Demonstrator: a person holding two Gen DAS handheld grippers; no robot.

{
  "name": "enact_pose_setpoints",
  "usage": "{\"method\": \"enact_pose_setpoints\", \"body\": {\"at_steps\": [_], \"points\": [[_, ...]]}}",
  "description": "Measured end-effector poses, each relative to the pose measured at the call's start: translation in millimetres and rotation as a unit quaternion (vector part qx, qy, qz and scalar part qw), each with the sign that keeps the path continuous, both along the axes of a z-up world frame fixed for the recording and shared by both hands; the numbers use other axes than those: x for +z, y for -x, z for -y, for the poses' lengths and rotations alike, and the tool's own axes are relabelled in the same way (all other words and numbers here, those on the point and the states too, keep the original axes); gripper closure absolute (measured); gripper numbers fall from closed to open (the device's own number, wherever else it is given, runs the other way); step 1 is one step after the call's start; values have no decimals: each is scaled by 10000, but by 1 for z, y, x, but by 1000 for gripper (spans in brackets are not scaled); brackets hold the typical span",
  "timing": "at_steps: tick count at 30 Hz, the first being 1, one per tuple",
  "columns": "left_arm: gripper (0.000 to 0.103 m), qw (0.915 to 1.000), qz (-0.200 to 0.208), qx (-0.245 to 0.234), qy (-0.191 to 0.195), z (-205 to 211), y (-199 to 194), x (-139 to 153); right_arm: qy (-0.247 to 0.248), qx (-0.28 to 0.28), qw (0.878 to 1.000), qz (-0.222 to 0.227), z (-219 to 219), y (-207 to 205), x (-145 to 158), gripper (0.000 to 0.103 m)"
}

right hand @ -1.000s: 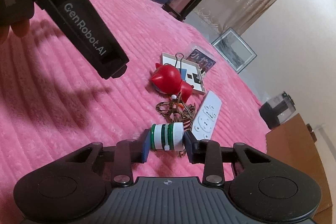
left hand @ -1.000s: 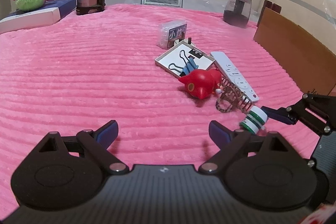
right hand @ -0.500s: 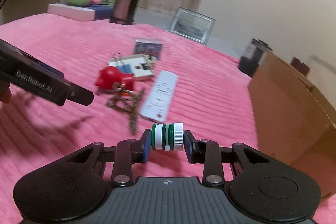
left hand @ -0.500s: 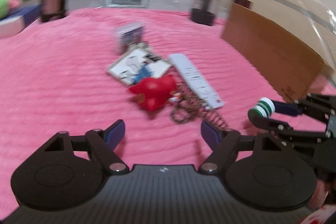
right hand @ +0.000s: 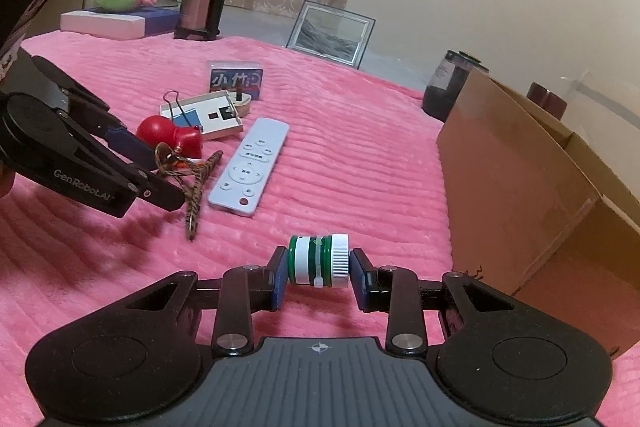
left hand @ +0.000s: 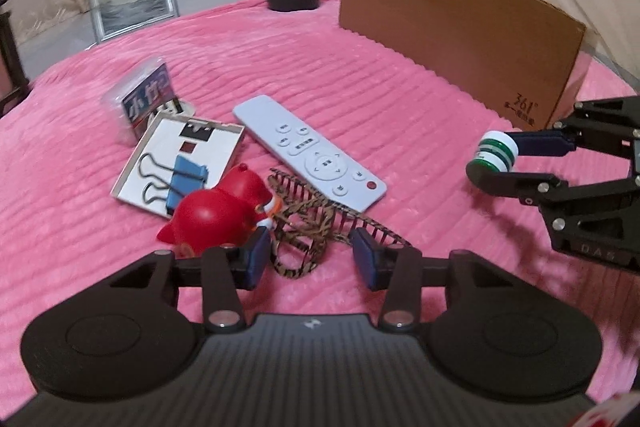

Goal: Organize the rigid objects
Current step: 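Grasp the wire hook rack with the left tool while the right tool holds the spool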

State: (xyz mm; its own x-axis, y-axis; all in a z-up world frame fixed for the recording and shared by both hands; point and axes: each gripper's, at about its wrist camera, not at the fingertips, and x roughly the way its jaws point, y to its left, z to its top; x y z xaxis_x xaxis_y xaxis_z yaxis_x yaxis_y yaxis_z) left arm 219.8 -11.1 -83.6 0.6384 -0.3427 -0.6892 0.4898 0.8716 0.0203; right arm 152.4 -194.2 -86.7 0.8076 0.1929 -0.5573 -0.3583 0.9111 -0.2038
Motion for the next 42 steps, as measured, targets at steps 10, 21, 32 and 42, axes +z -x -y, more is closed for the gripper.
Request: {"method": "enact_pose_setpoints", "body": {"at_steps": [10,21,32,42], "points": [[76,9999,-110,-21,42,3,4,5,-74,-56,9999,-84,4,-1,-2,74],[75,9994,69,-329,-118,21,6,8,-126,-154,9997,-123,8,0,-1,74],[77,9980,-7,-573,-269,21,2,0,-174,-222,9995,-157,14,-1,-1,74],[78,9988,-5,-475,-131,25,17,16,-308,-235,9992,-84,16,5,11,74]]}}
